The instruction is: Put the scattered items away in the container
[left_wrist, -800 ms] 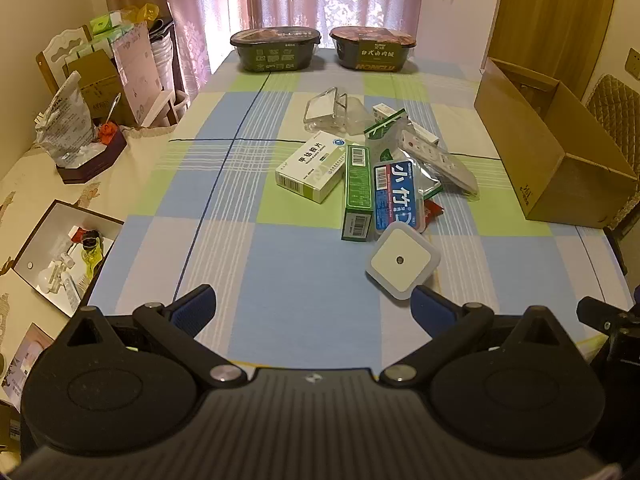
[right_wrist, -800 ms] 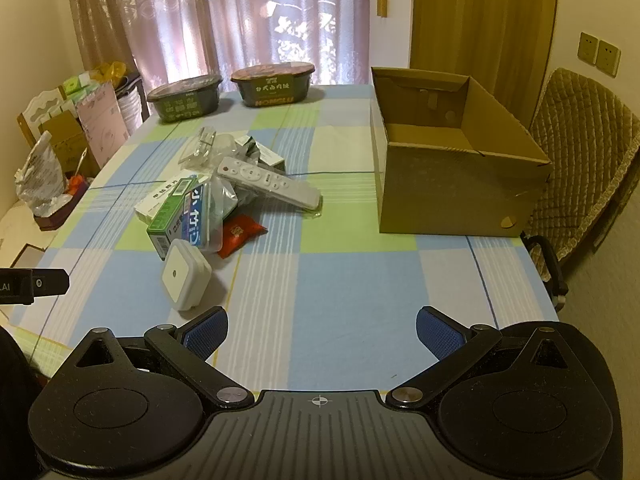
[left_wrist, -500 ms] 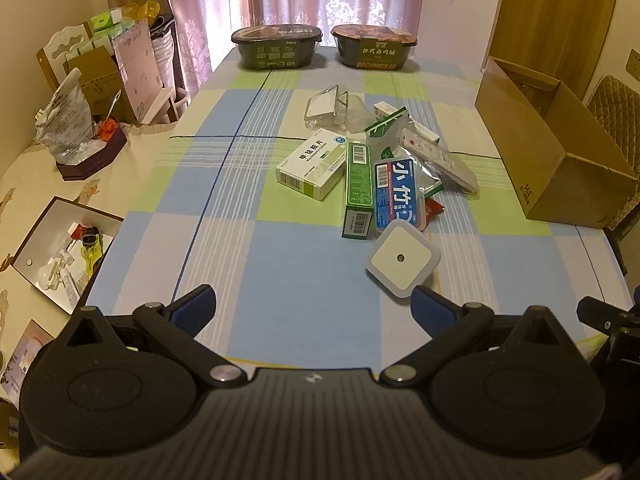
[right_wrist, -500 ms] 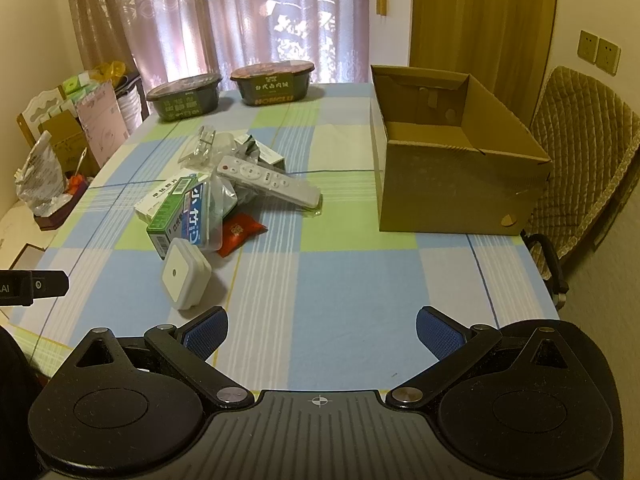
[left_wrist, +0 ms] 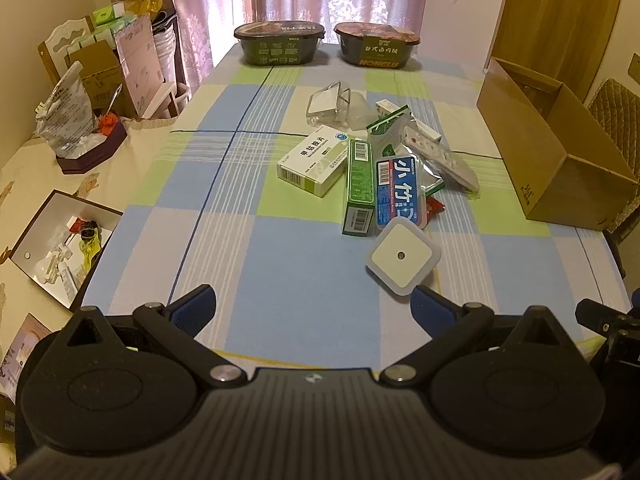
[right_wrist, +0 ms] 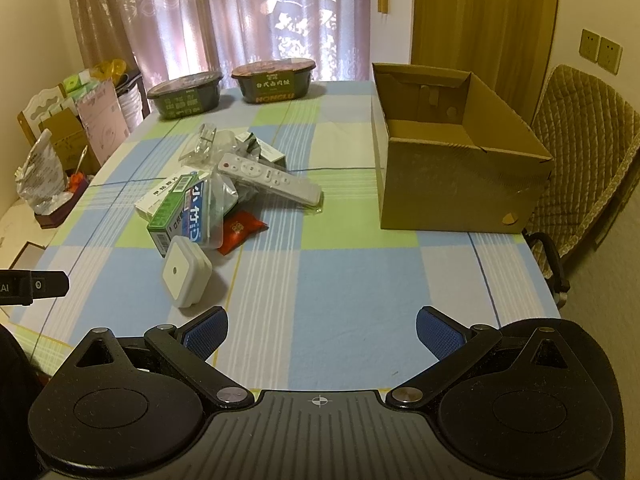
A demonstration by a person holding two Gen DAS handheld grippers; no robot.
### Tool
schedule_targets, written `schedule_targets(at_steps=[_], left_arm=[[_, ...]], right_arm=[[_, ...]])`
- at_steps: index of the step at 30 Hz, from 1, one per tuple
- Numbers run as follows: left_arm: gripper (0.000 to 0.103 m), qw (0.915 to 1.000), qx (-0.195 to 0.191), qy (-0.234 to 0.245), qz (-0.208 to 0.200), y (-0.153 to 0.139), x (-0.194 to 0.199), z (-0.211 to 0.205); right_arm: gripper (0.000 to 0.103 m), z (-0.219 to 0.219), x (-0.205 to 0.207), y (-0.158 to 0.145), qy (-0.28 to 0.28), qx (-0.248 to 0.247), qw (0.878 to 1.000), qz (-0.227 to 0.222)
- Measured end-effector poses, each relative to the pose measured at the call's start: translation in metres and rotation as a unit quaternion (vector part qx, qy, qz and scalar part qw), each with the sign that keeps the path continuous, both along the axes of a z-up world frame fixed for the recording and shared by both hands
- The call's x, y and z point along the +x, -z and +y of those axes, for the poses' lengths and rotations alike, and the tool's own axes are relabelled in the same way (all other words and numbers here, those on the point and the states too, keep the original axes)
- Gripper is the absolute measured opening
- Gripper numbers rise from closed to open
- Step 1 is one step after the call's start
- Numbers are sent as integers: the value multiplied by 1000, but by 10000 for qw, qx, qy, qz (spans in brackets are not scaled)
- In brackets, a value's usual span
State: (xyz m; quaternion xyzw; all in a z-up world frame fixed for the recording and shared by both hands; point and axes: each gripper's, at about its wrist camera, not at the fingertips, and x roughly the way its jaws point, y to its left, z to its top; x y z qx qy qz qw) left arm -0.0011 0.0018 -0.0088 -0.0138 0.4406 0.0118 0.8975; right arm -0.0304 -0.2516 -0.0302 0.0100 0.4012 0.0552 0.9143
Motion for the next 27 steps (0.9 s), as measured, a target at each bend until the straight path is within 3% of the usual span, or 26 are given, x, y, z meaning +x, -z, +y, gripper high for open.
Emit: schedule_targets(at_steps=[27], left_arm=[[102,10000,1,-37,90,6,4,2]], right_arm=[[103,-1,7,5,-30,55,9998,172]])
